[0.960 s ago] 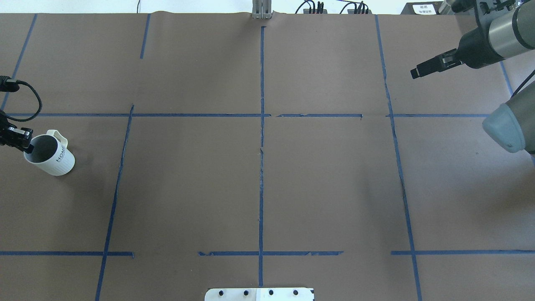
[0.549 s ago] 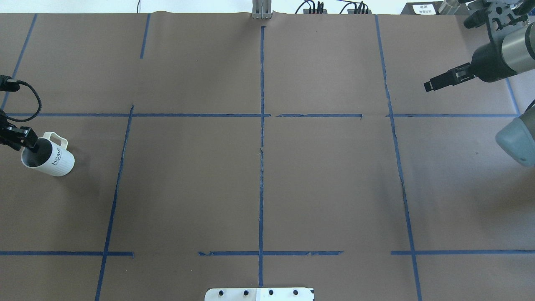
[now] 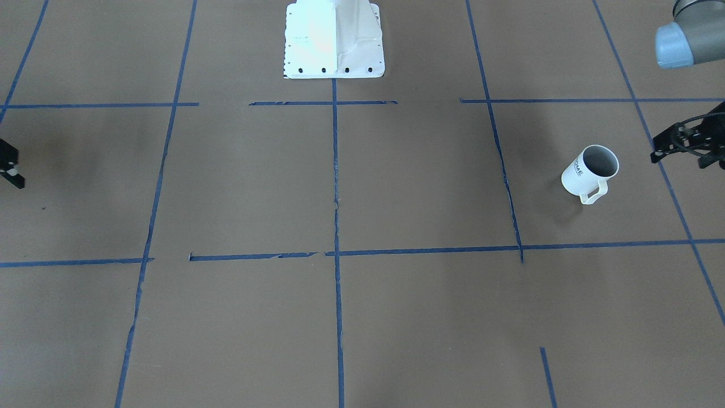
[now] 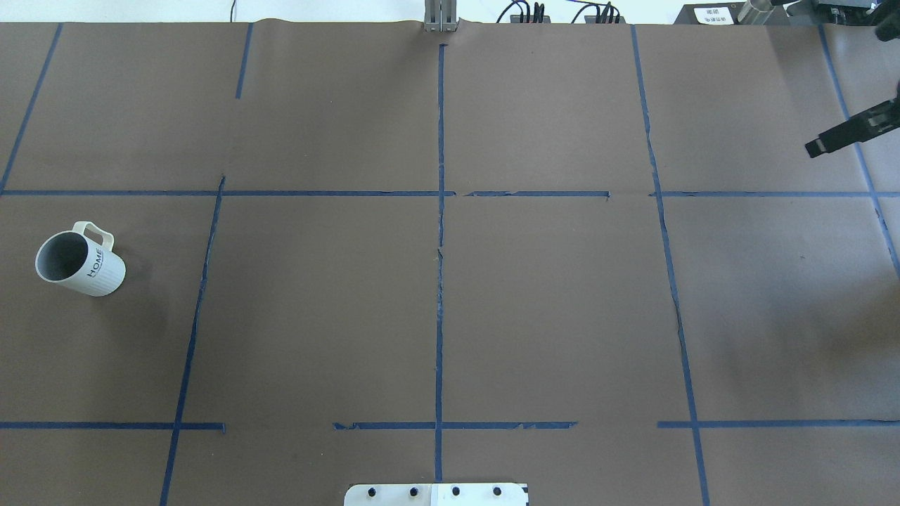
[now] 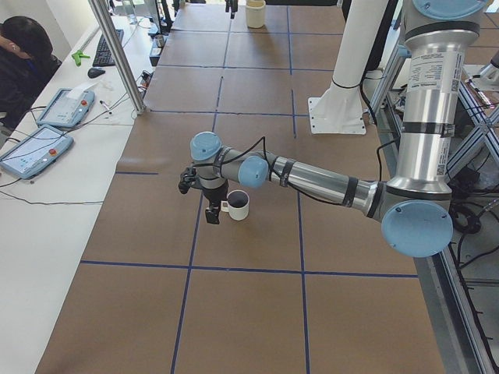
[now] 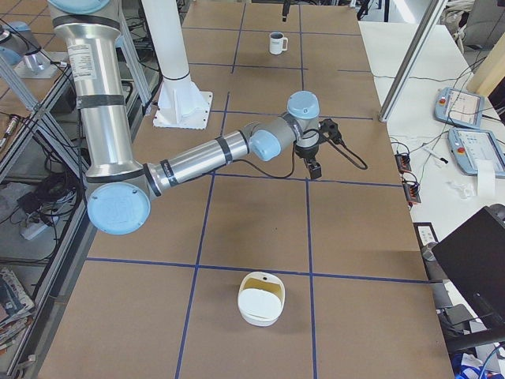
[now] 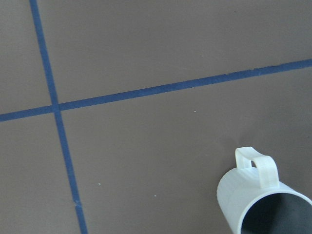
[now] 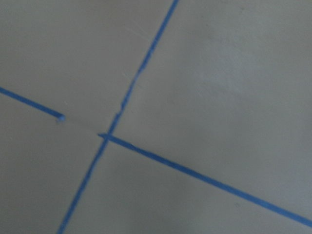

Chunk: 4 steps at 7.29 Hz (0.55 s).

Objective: Left arm hands cup to right arm to dump lemon

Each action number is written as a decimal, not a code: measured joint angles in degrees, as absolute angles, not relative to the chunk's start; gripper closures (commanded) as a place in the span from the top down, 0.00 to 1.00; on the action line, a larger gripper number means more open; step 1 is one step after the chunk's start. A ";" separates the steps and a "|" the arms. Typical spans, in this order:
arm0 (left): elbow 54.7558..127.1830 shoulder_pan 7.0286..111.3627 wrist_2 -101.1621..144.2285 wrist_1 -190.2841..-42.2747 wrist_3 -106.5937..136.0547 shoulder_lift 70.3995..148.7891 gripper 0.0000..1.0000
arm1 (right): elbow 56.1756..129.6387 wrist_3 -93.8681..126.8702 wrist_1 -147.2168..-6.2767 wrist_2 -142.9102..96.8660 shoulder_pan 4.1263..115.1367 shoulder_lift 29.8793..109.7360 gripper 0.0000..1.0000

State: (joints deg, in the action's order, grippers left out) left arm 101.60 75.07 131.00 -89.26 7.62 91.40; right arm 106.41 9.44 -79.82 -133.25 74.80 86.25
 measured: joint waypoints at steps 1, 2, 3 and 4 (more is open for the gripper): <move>101.63 78.30 131.03 -87.64 2.53 90.28 1.00 | 106.63 4.27 -81.34 -134.28 78.76 90.52 1.00; 101.77 81.20 131.49 -87.02 -0.49 88.09 1.00 | 106.49 1.32 -81.99 -134.81 82.39 94.74 1.00; 101.91 83.71 133.17 -86.80 -1.86 85.97 1.00 | 106.24 0.12 -82.17 -134.95 84.65 98.26 1.00; 102.01 85.65 135.21 -86.76 -2.35 84.51 1.00 | 105.64 -0.06 -82.16 -134.93 85.56 100.48 1.00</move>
